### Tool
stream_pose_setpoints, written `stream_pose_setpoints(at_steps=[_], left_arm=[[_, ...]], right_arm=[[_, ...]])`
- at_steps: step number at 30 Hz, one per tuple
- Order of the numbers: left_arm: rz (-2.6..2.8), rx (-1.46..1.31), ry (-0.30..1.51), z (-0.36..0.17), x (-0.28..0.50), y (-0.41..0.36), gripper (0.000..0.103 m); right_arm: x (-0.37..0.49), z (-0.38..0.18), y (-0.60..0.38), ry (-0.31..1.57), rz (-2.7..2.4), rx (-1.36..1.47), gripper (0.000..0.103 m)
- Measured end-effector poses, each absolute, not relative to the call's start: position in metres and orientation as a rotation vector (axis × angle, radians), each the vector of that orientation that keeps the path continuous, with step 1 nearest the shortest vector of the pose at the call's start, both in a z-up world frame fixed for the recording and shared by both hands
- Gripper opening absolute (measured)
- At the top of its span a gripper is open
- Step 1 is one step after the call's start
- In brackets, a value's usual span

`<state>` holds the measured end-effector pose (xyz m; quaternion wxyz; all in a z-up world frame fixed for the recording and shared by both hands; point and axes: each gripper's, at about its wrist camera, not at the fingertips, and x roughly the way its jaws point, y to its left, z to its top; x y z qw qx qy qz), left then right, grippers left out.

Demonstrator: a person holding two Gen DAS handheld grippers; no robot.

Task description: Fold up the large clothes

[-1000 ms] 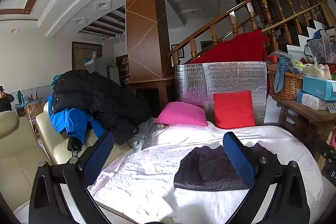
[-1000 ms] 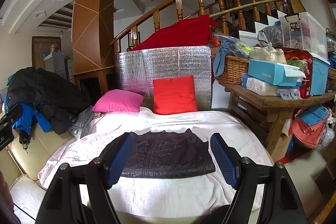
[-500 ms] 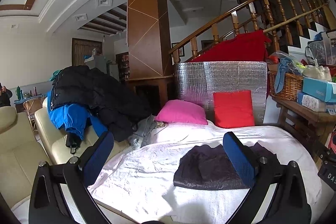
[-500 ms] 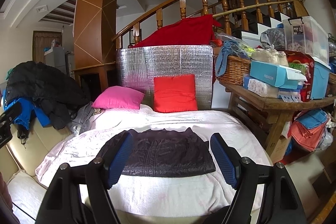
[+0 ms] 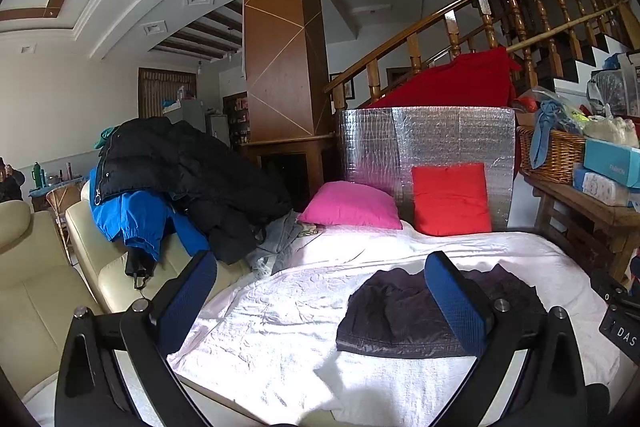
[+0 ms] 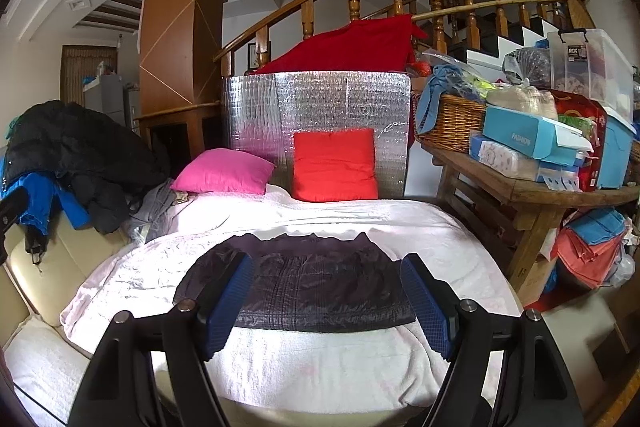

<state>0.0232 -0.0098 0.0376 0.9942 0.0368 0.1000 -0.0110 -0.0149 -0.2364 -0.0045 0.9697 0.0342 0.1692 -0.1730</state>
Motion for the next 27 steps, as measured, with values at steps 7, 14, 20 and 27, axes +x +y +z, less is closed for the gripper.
stream_pose_setpoints(at_steps=[7, 14, 20, 27], left_arm=[[-0.011, 0.079, 0.224, 0.032, 0.042, -0.015, 0.103], [-0.008, 0.085, 0.237, 0.030, 0.056, -0.021, 0.103], [-0.013, 0.088, 0.250, 0.027, 0.070, -0.026, 0.103], [-0.011, 0.087, 0.266, 0.025, 0.086, -0.027, 0.103]], right_arm=[[0.006, -0.009, -0.244, 0.355, -0.354, 0.074, 0.079], [0.021, -0.012, -0.248, 0.361, -0.358, 0.064, 0.079], [0.035, -0.015, -0.254, 0.380, -0.365, 0.070, 0.079], [0.053, -0.018, -0.255, 0.399, -0.363, 0.063, 0.079]])
